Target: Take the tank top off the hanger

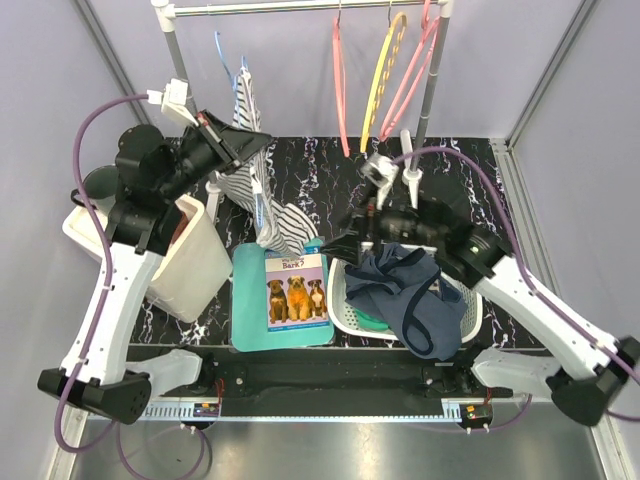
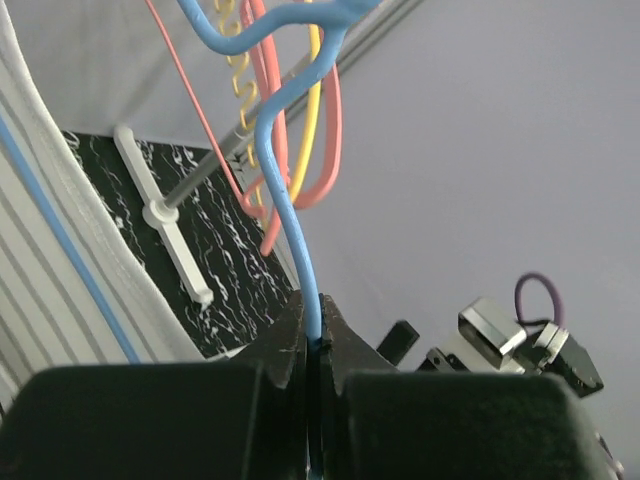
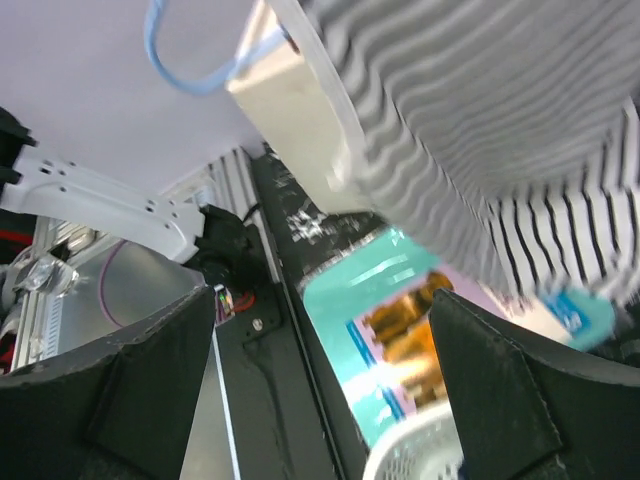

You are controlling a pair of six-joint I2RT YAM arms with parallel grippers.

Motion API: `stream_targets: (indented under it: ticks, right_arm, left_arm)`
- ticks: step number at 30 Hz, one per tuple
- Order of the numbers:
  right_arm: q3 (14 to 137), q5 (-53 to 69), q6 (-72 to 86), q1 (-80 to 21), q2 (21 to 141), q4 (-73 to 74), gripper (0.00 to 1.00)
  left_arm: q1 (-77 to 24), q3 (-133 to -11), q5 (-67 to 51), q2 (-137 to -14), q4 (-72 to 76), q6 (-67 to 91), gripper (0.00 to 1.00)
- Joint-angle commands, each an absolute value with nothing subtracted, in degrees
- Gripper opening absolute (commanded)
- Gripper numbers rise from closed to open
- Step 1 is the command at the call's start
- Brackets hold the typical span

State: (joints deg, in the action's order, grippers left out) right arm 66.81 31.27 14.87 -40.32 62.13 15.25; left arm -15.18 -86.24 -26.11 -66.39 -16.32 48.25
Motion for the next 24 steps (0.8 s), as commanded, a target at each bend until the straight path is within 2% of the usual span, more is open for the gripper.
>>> stream_targets:
  ticks: [1, 8, 20, 24]
  right_arm:
    - [75.7, 33.1, 10.9, -44.9, 70.2, 7.0, 0.93]
    - [81.6, 38.5, 8.9, -46.2, 79.1, 3.4, 0.81]
    - [83.8, 40.6, 11.8, -50.1, 86.4, -4.7, 0.78]
    - [84.4, 37.8, 12.0, -50.3, 87.2, -4.7, 0.58]
  left_arm:
    - [-15.2, -83.8, -31.9, -61.2, -9.1, 51.4, 0.00]
    - [-15.2, -79.2, -35.0, -57.7, -8.7, 52.6, 0.00]
    - [-15.2, -76.5, -35.8, -56.1, -7.2, 54.0, 0.00]
    - [-15.2, -76.3, -36.0, -55.8, -7.4, 53.5, 0.00]
